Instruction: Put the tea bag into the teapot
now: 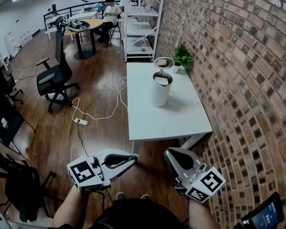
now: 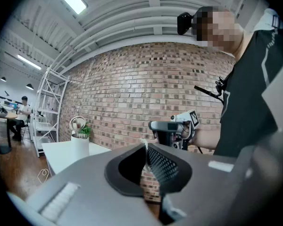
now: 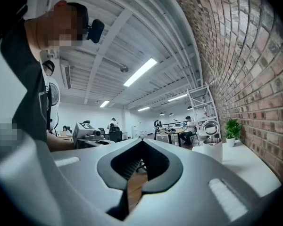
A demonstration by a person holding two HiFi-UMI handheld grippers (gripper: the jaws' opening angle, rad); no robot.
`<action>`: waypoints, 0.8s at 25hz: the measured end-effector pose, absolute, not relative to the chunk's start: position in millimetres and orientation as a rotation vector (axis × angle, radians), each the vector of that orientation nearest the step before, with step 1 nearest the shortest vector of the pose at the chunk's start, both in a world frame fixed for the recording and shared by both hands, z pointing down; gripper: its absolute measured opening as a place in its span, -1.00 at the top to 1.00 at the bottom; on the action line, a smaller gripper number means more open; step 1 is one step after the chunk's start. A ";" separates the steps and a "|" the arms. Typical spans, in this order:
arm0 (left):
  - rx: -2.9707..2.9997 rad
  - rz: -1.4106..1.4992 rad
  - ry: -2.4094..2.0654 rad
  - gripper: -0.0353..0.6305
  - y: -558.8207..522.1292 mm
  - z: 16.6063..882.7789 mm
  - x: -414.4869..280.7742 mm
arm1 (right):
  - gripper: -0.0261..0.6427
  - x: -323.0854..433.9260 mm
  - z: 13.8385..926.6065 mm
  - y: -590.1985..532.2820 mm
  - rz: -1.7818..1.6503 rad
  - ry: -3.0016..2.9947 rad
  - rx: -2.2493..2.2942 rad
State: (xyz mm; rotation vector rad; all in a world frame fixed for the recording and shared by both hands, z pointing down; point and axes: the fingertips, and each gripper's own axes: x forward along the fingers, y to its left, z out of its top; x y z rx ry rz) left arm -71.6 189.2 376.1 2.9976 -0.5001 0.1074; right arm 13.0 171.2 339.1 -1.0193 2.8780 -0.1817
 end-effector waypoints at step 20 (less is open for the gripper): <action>2.973 0.101 -0.524 0.85 158.6 379.5 -42.1 | 0.92 45.8 347.5 151.5 -0.113 2.902 -1.043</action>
